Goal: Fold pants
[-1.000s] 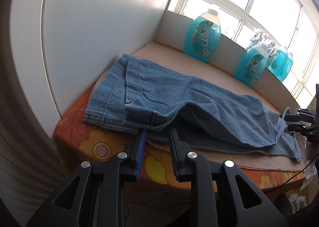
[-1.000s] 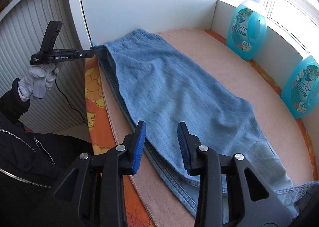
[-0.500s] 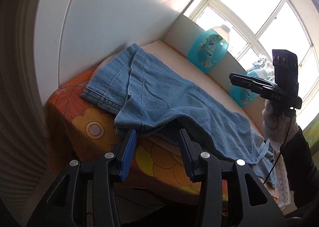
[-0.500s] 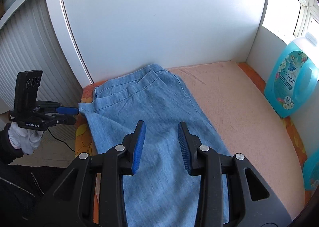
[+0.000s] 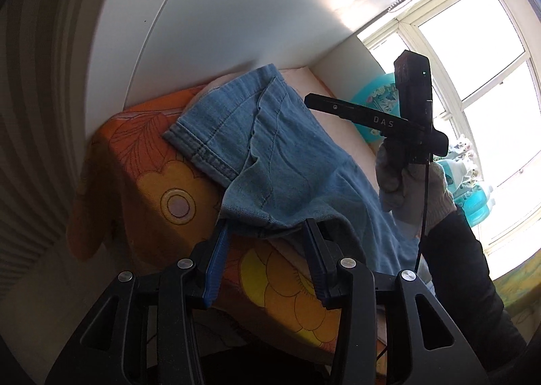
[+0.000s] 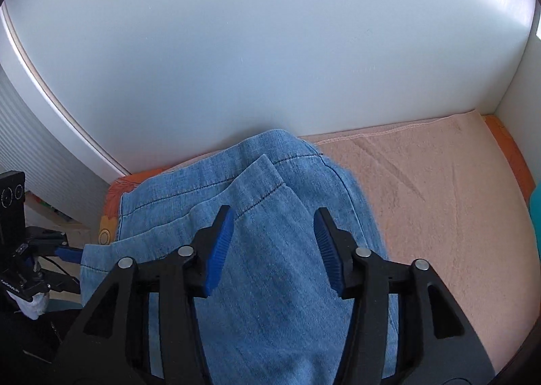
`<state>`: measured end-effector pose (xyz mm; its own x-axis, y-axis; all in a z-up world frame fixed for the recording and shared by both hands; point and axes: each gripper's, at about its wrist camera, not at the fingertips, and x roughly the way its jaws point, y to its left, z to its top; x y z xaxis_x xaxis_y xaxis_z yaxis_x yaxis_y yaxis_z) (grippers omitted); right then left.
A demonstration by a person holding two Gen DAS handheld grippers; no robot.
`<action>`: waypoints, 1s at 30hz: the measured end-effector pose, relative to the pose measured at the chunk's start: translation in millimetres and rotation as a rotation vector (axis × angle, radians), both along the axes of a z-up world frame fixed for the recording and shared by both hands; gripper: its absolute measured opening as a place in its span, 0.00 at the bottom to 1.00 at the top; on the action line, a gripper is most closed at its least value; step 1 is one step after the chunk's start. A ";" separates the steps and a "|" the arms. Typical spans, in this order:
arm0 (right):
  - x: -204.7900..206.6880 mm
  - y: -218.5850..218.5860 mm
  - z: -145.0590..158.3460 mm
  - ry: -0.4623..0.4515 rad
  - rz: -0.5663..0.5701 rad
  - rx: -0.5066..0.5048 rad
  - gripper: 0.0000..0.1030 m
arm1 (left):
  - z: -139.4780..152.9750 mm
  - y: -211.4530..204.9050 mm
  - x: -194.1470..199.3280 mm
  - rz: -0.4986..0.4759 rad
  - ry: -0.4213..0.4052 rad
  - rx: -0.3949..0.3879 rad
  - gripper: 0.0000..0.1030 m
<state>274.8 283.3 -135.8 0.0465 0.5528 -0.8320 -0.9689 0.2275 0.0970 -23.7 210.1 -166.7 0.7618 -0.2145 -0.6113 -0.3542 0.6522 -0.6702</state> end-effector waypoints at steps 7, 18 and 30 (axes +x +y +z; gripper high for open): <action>7.5 27.9 -18.6 0.009 0.001 -0.011 0.57 | -2.5 -0.3 9.1 0.012 0.024 0.012 0.41; -24.4 33.0 -31.3 -0.073 0.043 -0.016 0.39 | -3.1 3.5 2.6 0.040 -0.001 -0.034 0.41; -47.1 9.6 -4.5 -0.168 0.037 0.022 0.09 | -6.4 28.3 1.0 0.090 0.017 -0.101 0.48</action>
